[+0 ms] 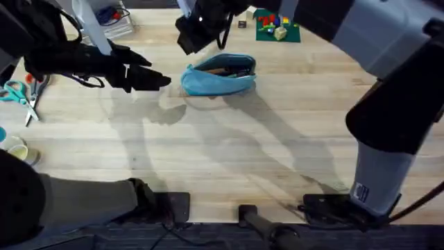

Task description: Unzip the bag, pick up the pens from the table one at a time and place them inside, then zip the bag closed.

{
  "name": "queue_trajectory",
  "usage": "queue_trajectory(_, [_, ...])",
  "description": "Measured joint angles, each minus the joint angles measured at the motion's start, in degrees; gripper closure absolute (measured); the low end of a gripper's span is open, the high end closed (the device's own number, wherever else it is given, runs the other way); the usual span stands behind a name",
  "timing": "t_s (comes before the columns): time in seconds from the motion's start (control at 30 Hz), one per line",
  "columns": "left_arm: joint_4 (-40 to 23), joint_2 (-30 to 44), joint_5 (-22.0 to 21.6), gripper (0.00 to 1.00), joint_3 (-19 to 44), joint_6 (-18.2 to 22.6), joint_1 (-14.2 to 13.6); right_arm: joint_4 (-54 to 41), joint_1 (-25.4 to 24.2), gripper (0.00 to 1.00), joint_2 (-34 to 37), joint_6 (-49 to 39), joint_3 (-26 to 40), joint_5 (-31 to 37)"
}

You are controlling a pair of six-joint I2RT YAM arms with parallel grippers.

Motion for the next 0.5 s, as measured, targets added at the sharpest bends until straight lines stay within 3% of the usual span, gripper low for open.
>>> queue_trajectory(0.27, [0.0, 0.0, -0.3, 0.008, 0.0, 0.0, 0.0, -6.9, -2.6, 0.971, -1.9, -1.4, 1.4, 0.0])
queue_trajectory(0.5, [0.0, 0.0, -0.3, 0.008, 0.0, 0.0, 0.0, -8.5, -9.1, 0.971, -2.2, -1.6, 1.5, 0.0])
